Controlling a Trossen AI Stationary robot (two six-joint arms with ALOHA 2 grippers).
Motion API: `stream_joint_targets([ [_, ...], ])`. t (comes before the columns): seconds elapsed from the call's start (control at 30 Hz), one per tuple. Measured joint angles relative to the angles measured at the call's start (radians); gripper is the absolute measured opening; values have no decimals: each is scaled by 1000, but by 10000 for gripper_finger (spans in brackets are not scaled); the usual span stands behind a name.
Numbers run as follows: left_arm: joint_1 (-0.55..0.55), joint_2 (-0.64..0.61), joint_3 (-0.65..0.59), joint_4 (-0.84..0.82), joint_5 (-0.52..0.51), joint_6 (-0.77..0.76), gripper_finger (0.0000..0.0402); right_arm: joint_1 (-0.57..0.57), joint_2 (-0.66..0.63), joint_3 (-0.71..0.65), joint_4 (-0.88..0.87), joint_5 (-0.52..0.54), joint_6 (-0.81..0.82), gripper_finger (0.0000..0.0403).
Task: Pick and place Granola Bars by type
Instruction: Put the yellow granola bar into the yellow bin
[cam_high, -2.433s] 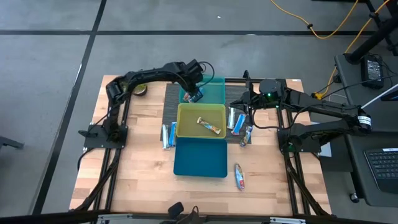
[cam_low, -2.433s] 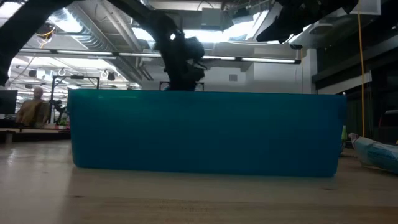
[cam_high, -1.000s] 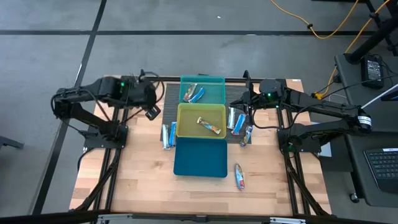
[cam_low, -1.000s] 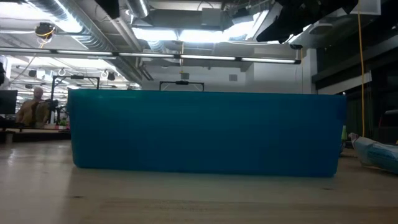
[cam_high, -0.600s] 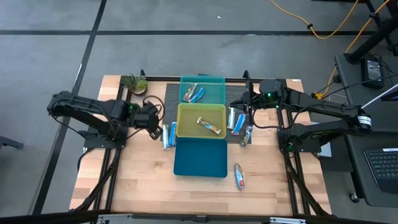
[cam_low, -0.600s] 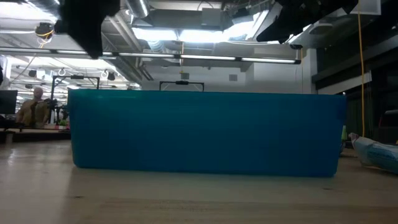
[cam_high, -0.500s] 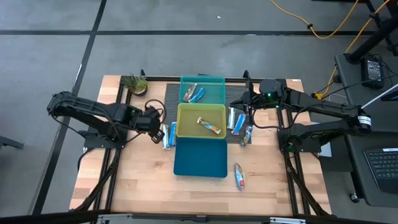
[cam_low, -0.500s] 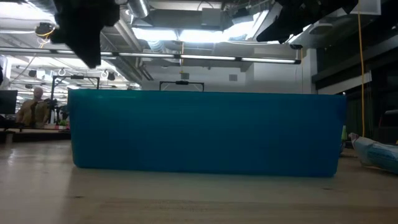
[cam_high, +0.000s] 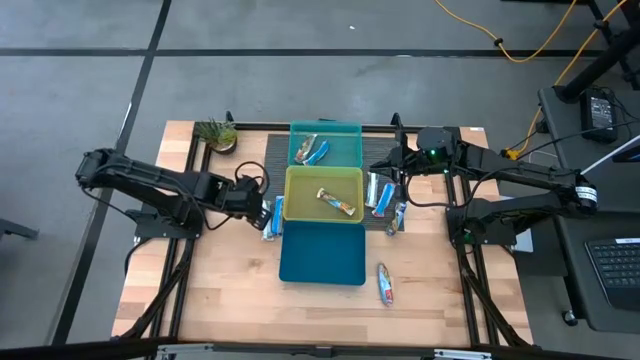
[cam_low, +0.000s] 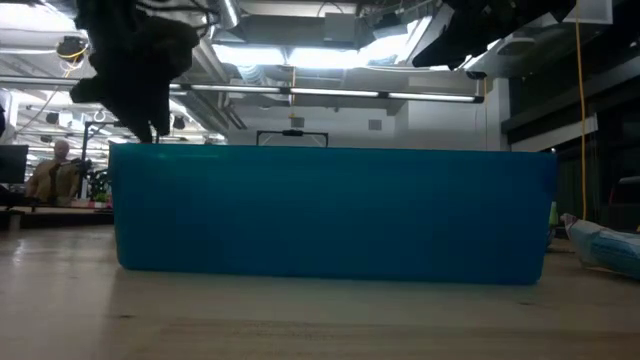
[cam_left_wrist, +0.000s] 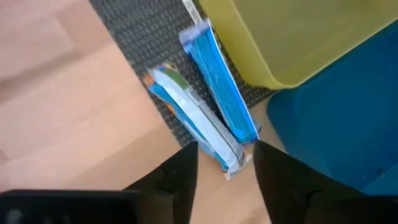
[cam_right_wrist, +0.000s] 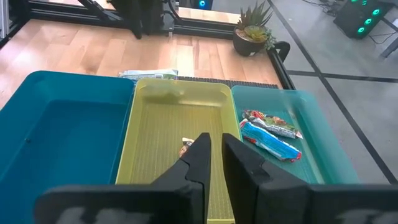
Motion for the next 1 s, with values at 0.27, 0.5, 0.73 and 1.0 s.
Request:
stream_joint_targets([
  [0.27,33,0,-145,203,35,-37,235,0,0,0,0,0,-17,44],
  [0.5,64,1,-226,290,61,-60,266,0,0,0,0,0,-26,44],
  [0.73,68,5,-258,330,51,-60,268,0,0,0,0,0,-26,44],
  [1.0,94,107,-304,465,100,-36,267,0,0,0,0,0,-26,44],
])
